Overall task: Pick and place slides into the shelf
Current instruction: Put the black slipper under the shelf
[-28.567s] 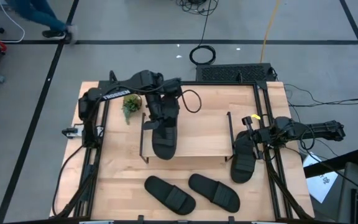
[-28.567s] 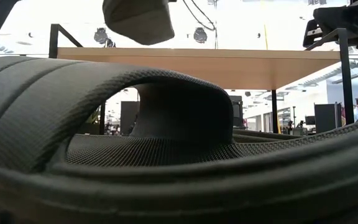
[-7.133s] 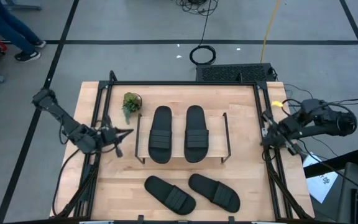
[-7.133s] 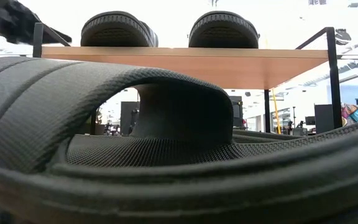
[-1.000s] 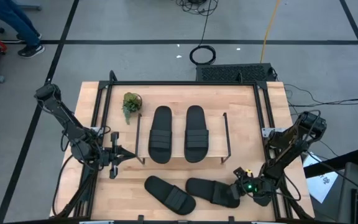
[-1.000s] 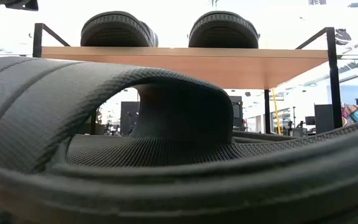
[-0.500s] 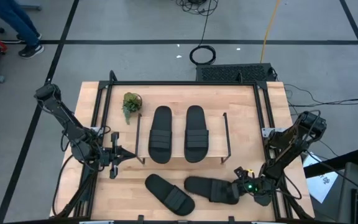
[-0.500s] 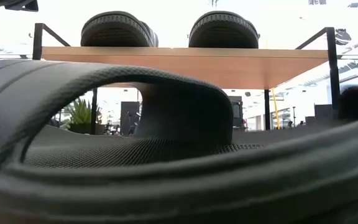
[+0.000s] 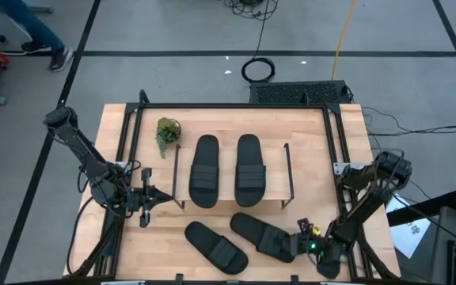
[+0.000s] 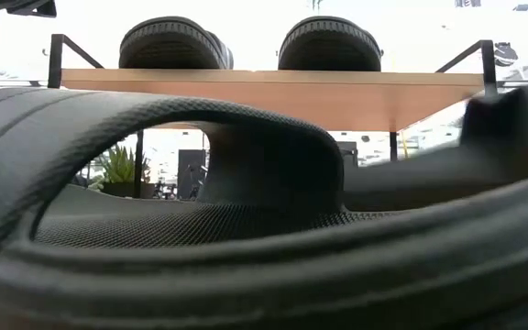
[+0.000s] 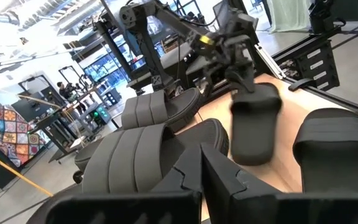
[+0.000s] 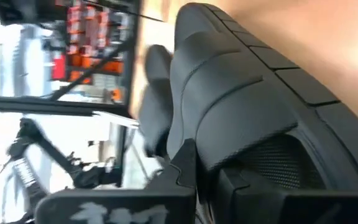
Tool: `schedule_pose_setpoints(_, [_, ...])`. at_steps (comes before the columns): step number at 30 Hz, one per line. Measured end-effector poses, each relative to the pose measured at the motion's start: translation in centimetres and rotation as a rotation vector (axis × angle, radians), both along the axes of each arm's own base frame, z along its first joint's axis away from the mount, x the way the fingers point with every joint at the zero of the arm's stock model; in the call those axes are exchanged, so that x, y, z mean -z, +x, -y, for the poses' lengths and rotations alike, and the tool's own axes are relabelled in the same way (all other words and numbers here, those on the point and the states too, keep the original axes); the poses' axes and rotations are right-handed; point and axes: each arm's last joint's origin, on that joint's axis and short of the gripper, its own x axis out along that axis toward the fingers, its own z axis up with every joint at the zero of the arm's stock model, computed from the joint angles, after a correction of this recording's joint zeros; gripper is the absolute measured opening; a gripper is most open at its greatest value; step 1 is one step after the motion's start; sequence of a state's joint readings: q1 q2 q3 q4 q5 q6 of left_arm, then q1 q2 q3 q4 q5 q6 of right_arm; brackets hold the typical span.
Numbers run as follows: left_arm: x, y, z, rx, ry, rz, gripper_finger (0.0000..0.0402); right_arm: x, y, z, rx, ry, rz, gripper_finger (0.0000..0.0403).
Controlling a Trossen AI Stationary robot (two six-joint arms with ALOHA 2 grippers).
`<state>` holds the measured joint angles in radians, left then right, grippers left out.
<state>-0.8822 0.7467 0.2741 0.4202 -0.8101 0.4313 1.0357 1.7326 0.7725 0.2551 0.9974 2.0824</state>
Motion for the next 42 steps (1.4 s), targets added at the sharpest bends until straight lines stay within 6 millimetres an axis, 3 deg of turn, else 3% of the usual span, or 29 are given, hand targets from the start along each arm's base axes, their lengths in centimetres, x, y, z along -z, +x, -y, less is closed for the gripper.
schedule_pose_setpoints(6, [0.0, 0.0, 0.0, 0.000, -0.007, 0.000, 0.0023, 1.3, 1.3, -2.0, 0.051, -0.010, 0.005, 0.0002])
schedule_pose_setpoints(17, [0.0, 0.0, 0.0, 0.000, 0.003, 0.004, 0.0002, 2.1, 2.5, 0.1, 0.194, -0.182, 0.030, 0.0002])
schedule_pose_setpoints(26, [-0.4, 0.0, 0.0, 0.000, -0.022, 0.029, 0.0026, 2.4, 3.2, 0.9, 0.141, -0.271, -0.059, 0.0013])
schedule_pose_setpoints(33, [-0.4, 0.0, 0.0, 0.001, -0.018, 0.032, 0.0023, 2.4, 3.3, 0.8, 0.079, -0.323, -0.099, 0.0067])
schedule_pose_setpoints(42, [-0.4, 0.0, 0.0, 0.000, -0.018, 0.032, 0.0001, 2.5, 2.5, 0.0, -0.018, -0.342, -0.135, 0.0189])
